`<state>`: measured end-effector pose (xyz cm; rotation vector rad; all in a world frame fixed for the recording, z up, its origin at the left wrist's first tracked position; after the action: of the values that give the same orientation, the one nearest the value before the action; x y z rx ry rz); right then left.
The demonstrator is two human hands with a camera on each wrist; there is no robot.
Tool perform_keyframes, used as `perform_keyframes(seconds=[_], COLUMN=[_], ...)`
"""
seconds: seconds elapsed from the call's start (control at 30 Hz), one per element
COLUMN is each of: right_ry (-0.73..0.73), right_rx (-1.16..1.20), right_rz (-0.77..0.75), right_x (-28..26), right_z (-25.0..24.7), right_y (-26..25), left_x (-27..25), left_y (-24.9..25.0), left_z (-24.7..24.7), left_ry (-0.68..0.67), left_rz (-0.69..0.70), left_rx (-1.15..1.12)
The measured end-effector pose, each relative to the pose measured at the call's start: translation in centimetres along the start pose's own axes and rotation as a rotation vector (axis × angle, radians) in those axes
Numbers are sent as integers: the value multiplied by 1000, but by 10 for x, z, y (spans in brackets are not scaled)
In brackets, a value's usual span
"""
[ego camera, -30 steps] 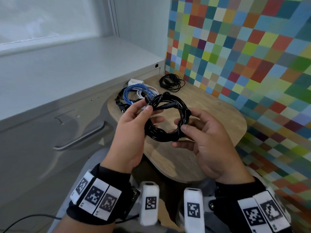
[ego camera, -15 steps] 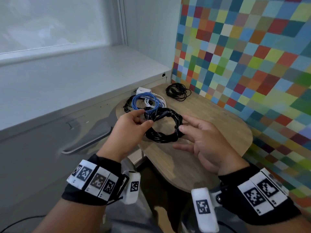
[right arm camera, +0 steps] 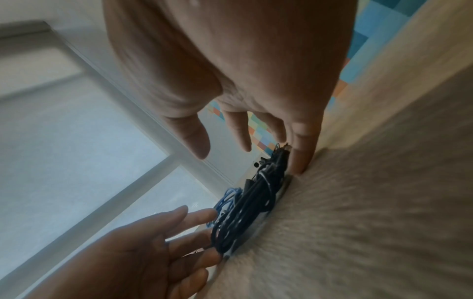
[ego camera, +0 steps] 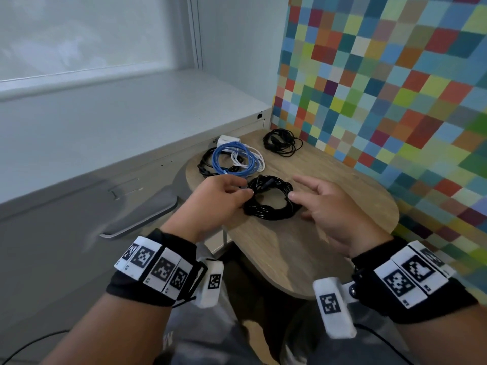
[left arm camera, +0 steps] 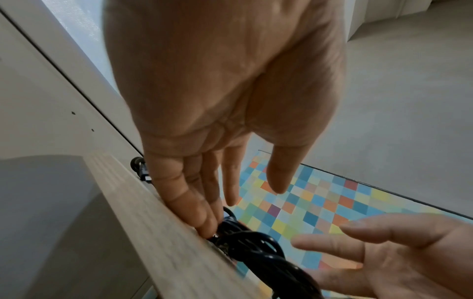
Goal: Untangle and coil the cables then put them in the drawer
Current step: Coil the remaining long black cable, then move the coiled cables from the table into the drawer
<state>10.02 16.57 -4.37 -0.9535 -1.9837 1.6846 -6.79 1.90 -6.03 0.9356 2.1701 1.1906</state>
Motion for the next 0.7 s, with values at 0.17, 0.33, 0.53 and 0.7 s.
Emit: perform_keyframes(seconds=[0.17, 0.33, 0.53, 0.7], right_ry=[-7, -169, -203, -246], right_rx=[-292, -467, -363, -375], right_rz=[-163, -293, -331, -362], right_x=[-18, -30, -39, -47], right_z=[14, 30, 43, 55], right_y=[-24, -33, -34, -37], left_x=[-9, -21, -44, -67], left_y=[7, 5, -18, -29], left_z=[-12, -32, -59, -72], left_ry=[48, 47, 37, 43], left_rz=[60, 59, 27, -15], left_rx=[85, 130, 237, 358])
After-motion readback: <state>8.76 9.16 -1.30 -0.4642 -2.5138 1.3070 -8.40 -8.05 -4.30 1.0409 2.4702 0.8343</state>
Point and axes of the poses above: each hand's wrist, its own x-axis towards the middle knuckle, its own z-axis out of the palm, y = z × x, the point moved 1 cm from there along x, towards the middle knuckle, and after that the axes turned 7 degrees about x, right-handed, at the moved point
